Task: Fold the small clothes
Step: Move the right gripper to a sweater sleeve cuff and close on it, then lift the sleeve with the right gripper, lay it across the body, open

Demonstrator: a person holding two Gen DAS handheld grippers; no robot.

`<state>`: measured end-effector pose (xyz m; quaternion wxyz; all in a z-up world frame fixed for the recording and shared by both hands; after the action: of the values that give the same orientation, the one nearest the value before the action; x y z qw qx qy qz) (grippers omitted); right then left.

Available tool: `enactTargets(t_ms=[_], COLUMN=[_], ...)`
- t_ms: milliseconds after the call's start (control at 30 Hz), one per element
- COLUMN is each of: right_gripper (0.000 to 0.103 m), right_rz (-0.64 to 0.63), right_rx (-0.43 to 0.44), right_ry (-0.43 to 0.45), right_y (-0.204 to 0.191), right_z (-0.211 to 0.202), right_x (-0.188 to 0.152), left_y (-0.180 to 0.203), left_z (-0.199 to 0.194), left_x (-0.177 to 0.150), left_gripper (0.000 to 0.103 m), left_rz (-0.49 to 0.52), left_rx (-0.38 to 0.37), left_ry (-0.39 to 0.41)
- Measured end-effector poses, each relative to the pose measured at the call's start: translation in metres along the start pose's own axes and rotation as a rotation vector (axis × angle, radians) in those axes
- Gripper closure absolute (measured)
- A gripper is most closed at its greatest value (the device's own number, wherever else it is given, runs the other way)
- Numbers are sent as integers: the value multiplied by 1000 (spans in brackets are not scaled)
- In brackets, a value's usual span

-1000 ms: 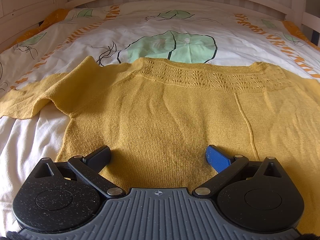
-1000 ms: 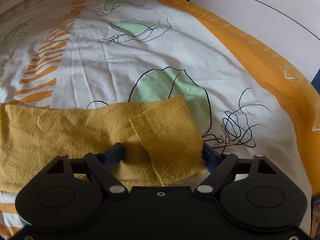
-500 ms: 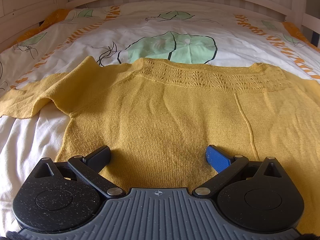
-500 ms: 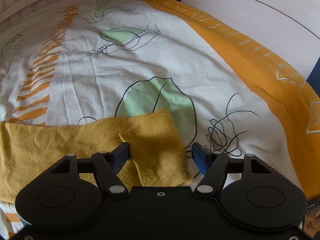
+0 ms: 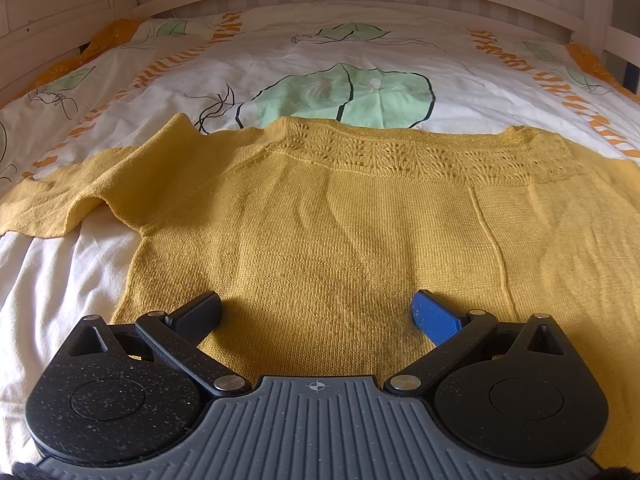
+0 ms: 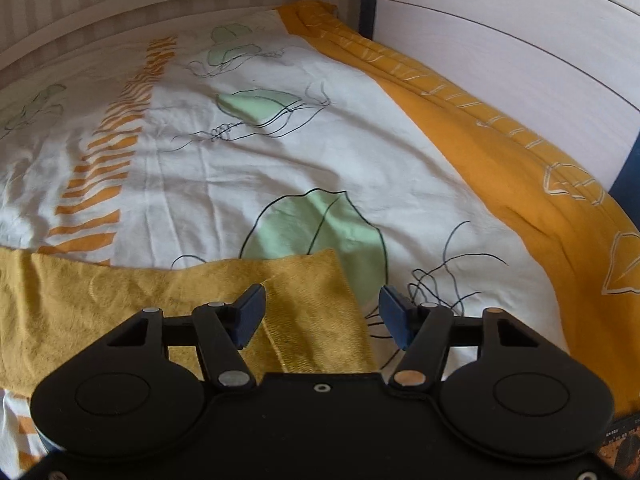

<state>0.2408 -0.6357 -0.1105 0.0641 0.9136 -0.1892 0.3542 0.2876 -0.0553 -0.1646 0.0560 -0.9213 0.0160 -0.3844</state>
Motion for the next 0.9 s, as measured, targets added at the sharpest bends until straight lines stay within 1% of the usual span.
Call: enactTargets(t_ms=[33, 67, 133, 333, 400, 467, 533, 800, 833, 867, 900], right_gripper=[41, 47, 49, 48, 48, 47, 47, 47, 52, 70, 79], right_rz=[-23, -46, -76, -115, -104, -120, -145, -30, -21, -5, 23], right_rx=[-1, -1, -6, -63, -57, -31, -46, -78, -72, -55, -40], right_ry=[-10, -22, -44, -56, -51, -25, -36, -79, -83, -80, -81], right_y=[-5, -10, -15, -17, -16, -22, -25, -10, -9, -7, -4], right_z=[3, 6, 13, 25, 24, 18, 20, 38, 40, 40, 39], right_x=[-1, -3, -7, -9, -8, -9, -12, -3, -3, -2, -1], left_y=[0, 0, 0, 0, 0, 0, 0, 0, 0, 0, 0], left_z=[0, 0, 0, 0, 0, 0, 0, 0, 0, 0, 0], left_x=[0, 0, 0, 0, 0, 0, 0, 0, 1, 0, 0], left_gripper=[0, 0, 0, 0, 0, 0, 0, 0, 0, 0, 0], left_rz=[0, 0, 0, -1, -3, -5, -5, -10, -11, -11, -11], left_rx=[0, -1, -1, -2, -3, -3, -2, -4, -4, -4, -4], left_ry=[0, 0, 0, 0, 0, 0, 1, 2, 1, 1, 1])
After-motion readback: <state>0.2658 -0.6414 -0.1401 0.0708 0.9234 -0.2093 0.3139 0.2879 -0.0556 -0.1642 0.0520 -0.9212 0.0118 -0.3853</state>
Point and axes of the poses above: each gripper's, at about its wrist camera, not at the fingertips, and z roughly the way its jaws point, y to its right, x to its top, the point moved 6 cm from there along z, roughly the way its jaws point, and after that the axes turned 3 degrees about x, right-handed, at the moved point
